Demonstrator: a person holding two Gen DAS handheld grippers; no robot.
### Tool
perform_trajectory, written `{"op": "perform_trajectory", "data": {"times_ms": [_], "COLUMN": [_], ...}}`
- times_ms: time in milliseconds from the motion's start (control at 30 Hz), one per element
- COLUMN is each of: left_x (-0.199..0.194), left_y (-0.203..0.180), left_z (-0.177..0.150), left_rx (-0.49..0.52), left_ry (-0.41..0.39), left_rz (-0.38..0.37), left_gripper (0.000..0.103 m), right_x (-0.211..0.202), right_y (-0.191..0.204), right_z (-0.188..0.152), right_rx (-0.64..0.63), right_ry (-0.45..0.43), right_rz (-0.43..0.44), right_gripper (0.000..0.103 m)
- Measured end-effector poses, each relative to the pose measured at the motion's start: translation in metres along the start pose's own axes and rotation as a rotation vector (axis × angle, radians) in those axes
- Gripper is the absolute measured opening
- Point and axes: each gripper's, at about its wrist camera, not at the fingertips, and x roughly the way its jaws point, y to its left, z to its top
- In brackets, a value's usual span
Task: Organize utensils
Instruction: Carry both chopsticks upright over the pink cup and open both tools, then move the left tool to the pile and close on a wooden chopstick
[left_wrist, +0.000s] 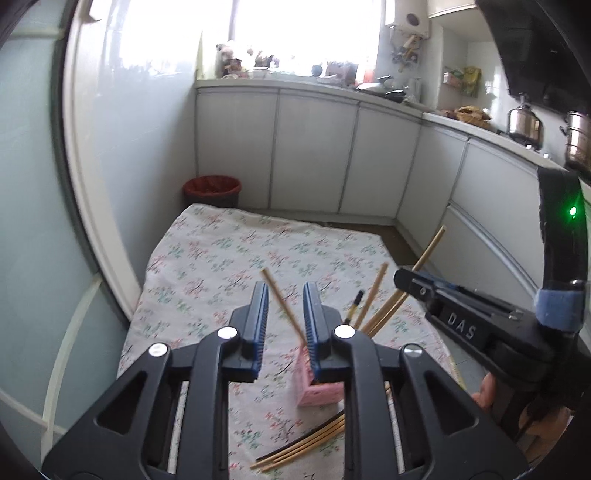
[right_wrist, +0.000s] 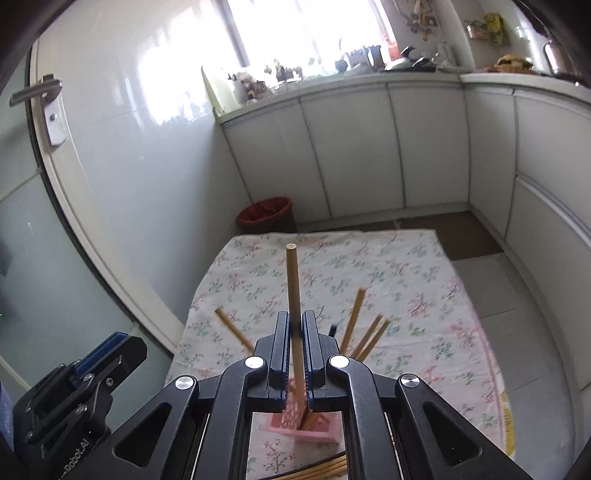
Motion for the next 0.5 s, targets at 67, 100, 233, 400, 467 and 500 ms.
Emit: {"op": "perform_trajectory", "data": {"times_ms": [67,100,233,400,467,500], "left_x": [-0.004,-0.008,-0.034,-0.057,-0.067,-0.072], "left_y": [0.005,0.006,0.006,-0.011,-0.018,-0.023], "left_z": [-0.005,-0.007,-0.021,-0.046,-0.059,-0.066], "left_rx": [-0.019,-0.027,-0.047,-0.011,-0.002,0.01], "left_ry": [0.008,0.007,-0.024,0.004,0.012,0.017], "left_rz": [0.031,0.047,0.083,0.089,0.084,0.085], "left_gripper": [0.027,0.036,0.061,0.071,0.077,0.078], "right_x": [-0.001,-0.008,-0.049,-0.086,-0.098,-0.105], "right_y": [0.0,0.001,0.004,-0.005,-0.016,-0.022], "right_z": [-0.01,-0.015,-0.038,-0.074,-0.091,-0.099], "right_rx": [0.001,-0.013,-0.064,-0.097,-0.058,-0.029], "right_ry": [0.01,0.001,-0.082,-0.069,-0.043,-0.034], "right_rz": [-0.011,-0.018,-0.088,-0.23,-0.265,-0.279], "right_gripper": [0.01,0.019,0.072,0.078,0.081,0.084]}}
